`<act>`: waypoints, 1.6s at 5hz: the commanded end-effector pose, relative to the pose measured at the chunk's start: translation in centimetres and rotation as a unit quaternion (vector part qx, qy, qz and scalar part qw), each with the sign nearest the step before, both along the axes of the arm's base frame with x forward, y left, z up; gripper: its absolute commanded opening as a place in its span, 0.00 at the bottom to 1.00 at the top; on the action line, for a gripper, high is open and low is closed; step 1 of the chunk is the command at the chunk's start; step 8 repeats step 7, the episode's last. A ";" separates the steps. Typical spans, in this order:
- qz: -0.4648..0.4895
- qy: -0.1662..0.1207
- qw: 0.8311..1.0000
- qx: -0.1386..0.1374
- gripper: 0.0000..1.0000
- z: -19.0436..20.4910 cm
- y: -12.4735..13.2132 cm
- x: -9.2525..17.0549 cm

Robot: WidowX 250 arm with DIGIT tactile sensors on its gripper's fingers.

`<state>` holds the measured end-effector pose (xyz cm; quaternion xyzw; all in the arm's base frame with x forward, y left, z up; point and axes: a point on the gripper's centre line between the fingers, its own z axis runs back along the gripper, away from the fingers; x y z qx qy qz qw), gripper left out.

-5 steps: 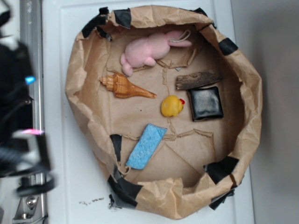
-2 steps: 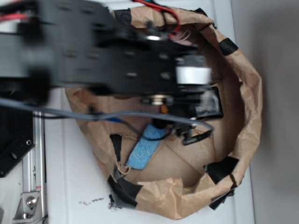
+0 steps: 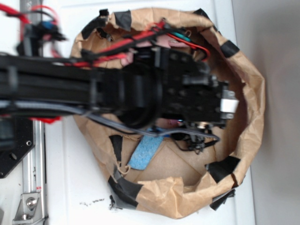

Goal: Grab the yellow duck.

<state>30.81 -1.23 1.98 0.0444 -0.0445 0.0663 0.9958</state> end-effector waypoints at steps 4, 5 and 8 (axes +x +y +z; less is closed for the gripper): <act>-0.013 -0.092 0.995 -0.023 0.00 10.1 1.0 -2.8; -0.071 -0.069 0.995 -0.011 0.00 14.1 1.3 -3.5; -0.094 -0.039 0.995 -0.007 0.00 14.0 0.7 -4.4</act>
